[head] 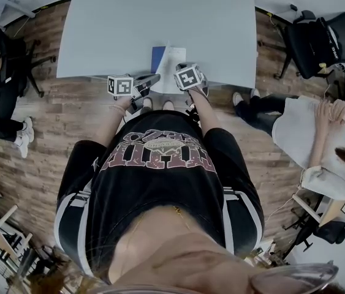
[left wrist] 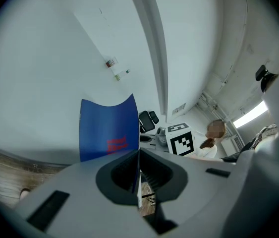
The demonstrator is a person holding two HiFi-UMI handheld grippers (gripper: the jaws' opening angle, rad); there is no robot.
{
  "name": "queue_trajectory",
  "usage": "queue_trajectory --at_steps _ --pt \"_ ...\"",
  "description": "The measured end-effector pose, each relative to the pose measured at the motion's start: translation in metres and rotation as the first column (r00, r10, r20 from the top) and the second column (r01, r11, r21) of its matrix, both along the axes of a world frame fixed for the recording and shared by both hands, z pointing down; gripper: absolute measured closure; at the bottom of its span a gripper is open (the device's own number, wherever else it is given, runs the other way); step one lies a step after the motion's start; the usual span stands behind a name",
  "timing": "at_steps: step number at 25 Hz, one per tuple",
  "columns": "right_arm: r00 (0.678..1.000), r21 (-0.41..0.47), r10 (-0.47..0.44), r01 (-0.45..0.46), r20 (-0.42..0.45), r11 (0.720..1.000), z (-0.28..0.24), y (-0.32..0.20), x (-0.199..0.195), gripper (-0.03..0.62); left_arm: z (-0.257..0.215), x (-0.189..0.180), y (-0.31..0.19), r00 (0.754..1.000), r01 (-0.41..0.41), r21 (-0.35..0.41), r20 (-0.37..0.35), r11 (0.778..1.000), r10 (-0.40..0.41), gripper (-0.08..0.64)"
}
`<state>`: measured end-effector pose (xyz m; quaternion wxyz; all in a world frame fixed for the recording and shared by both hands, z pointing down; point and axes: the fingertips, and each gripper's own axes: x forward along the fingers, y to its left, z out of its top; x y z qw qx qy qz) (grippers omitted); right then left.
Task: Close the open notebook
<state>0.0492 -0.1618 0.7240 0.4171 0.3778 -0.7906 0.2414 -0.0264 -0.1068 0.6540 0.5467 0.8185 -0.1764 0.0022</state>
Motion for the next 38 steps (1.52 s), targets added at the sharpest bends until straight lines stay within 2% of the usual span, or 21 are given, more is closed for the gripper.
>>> queue_trajectory --at_steps 6,13,38 --pt "1.000 -0.002 -0.007 0.007 0.003 1.000 -0.001 0.000 -0.002 0.572 0.012 0.006 0.000 0.999 -0.003 0.003 0.033 1.000 0.002 0.509" --pt "1.000 0.002 -0.012 0.012 0.004 1.000 -0.001 0.001 -0.002 0.572 0.015 0.013 0.003 1.000 0.002 -0.028 0.025 1.000 -0.001 0.509" --pt "0.999 0.012 -0.048 0.048 -0.015 0.999 0.002 0.001 -0.002 0.572 0.026 0.030 0.002 0.999 -0.028 -0.049 0.022 0.998 0.029 0.509"
